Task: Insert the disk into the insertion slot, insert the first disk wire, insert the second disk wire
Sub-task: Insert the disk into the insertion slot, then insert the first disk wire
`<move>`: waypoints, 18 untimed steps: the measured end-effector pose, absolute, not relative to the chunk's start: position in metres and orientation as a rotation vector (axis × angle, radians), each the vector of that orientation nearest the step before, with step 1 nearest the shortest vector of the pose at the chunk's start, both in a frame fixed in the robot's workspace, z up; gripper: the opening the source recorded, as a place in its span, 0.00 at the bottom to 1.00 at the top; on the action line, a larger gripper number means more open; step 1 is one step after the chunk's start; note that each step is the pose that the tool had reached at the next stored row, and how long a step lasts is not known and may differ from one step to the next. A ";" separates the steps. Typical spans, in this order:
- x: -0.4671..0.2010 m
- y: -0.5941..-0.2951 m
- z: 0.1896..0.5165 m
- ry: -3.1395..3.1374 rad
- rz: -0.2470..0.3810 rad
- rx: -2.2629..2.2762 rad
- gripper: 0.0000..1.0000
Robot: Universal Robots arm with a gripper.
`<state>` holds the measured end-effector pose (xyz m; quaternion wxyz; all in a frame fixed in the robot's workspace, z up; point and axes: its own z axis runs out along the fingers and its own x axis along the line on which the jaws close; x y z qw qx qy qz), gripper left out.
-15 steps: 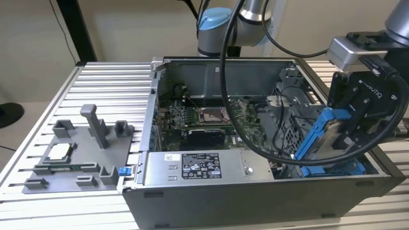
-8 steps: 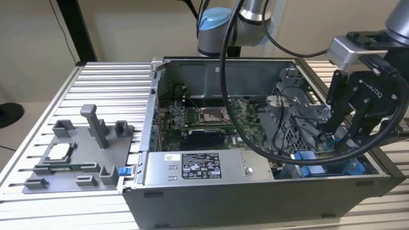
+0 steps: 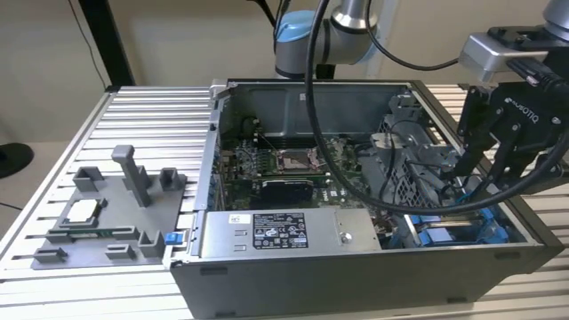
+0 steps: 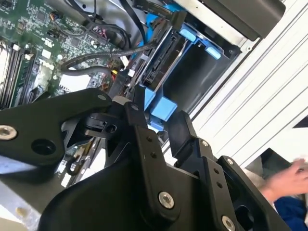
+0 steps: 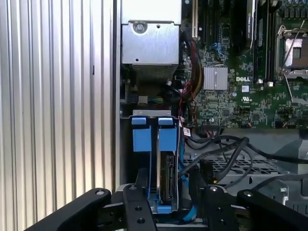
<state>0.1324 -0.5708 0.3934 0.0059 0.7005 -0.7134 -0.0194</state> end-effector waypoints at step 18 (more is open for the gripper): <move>0.121 -0.543 0.385 -2.260 0.000 2.233 0.00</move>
